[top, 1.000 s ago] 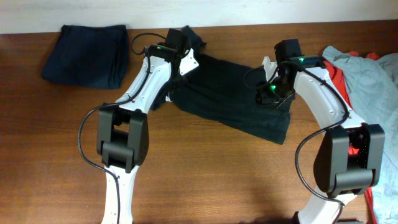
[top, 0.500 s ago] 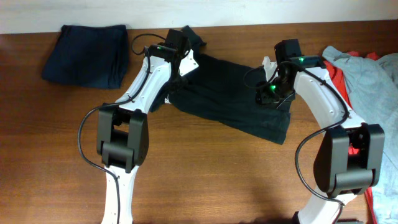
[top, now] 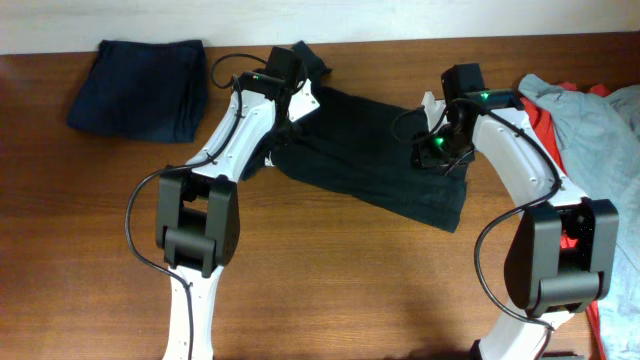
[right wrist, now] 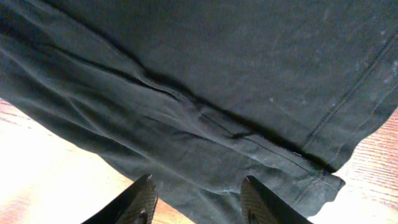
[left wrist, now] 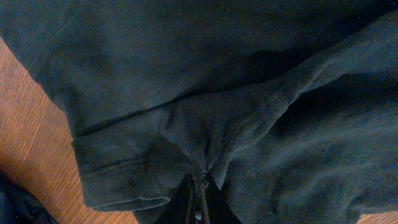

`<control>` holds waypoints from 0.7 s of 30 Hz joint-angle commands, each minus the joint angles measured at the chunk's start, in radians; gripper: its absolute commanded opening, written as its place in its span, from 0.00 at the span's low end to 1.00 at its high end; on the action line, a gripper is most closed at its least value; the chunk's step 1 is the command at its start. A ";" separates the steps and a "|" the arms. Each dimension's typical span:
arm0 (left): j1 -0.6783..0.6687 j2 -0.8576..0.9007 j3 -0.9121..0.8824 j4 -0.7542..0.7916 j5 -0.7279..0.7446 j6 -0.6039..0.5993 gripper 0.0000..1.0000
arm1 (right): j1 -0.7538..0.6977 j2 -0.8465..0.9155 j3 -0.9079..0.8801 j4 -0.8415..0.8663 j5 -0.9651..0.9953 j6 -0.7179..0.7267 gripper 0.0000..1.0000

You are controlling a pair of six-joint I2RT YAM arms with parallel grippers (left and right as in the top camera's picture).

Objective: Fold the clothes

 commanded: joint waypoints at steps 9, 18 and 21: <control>0.007 0.029 0.016 -0.021 -0.004 0.005 0.30 | 0.005 -0.002 0.013 -0.003 0.010 0.003 0.50; 0.024 0.033 0.015 -0.032 -0.003 0.005 0.30 | 0.005 -0.002 0.013 -0.002 0.010 0.003 0.50; 0.026 0.044 0.015 -0.032 -0.003 0.005 0.30 | 0.005 -0.002 0.013 -0.002 0.010 0.003 0.49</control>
